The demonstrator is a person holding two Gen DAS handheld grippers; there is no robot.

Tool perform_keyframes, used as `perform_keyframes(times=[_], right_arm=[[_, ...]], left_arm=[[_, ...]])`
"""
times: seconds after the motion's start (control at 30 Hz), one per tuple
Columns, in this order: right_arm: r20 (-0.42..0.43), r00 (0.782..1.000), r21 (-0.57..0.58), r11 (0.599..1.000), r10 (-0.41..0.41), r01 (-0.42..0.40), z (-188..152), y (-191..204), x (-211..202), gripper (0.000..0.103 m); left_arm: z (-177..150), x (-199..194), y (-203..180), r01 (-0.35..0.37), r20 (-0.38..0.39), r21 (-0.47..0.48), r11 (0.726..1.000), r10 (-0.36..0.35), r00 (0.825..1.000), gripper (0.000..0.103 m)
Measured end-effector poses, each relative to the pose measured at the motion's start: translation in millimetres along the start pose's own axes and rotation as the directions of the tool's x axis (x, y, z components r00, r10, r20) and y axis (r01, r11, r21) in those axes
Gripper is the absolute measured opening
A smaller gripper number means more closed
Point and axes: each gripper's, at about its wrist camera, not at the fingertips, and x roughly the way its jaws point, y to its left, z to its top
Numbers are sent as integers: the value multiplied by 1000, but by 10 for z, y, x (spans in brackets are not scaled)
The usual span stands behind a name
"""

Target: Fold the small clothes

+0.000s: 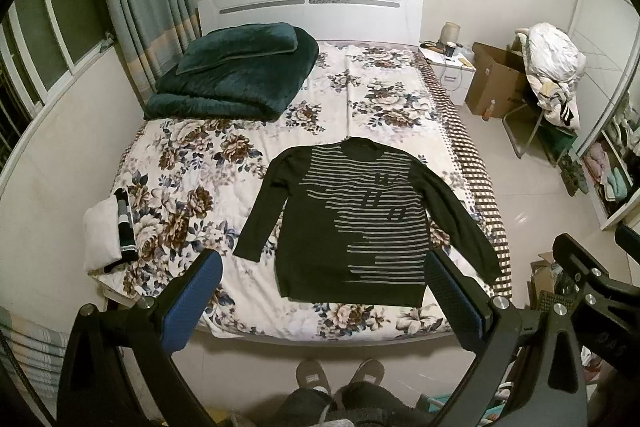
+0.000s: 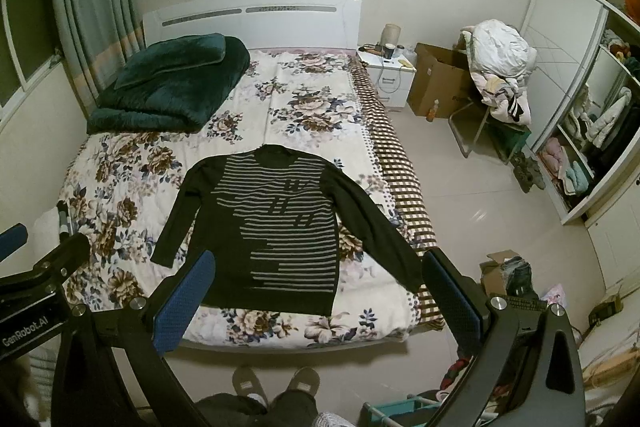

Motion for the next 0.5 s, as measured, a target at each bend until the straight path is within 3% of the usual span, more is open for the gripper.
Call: perform_keyframes(times=[0.5], right_arm=[[7, 1000, 0, 1000, 5, -5, 42, -42, -60, 103]], left_arm=[[-5, -7, -5, 0, 6, -3, 1000, 0, 1000, 103]])
